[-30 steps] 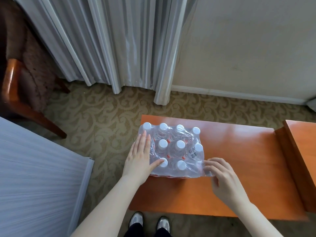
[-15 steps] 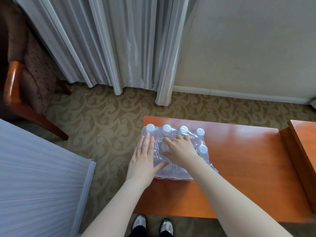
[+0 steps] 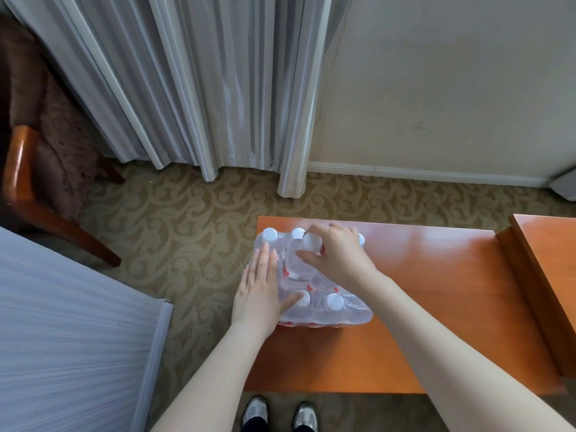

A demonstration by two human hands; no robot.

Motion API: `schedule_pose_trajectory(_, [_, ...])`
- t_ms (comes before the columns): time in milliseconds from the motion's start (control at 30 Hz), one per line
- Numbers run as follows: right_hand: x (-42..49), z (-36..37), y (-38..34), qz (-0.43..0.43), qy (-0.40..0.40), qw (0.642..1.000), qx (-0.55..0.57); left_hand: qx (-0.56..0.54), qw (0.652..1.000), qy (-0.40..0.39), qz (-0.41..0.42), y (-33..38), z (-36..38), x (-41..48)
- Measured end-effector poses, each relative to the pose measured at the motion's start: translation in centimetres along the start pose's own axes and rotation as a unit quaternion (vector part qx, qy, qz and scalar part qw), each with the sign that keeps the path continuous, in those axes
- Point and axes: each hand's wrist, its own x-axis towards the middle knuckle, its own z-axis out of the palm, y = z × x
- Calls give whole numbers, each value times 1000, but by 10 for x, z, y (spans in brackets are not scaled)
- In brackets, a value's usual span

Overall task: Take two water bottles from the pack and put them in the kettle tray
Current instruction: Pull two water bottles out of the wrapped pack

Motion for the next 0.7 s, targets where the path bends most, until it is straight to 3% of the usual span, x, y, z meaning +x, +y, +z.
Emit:
schedule_pose_trajectory(200, [-3, -77, -25, -12, 55, 997, 44, -2, 999, -47, -9, 5, -15, -1])
schedule_pose_trajectory(300, [-5, -103, -29, -14, 60, 997, 39, -146, 986, -67, -36, 14, -44, 2])
schedule_pose_trajectory(367, [-8, -114, -30, -16, 50, 998, 30, -300, 949, -88, -44, 19, -77, 4])
schedule_pose_trajectory(467, [-12, -122, -32, -23, 37, 999, 16, -413, 908, -62, 29, 30, -126, 3])
schedule_pose_trajectory(700, [-15, -131, -53, -42, 62, 997, 20, -451, 880, -35, 143, 73, -179, 13])
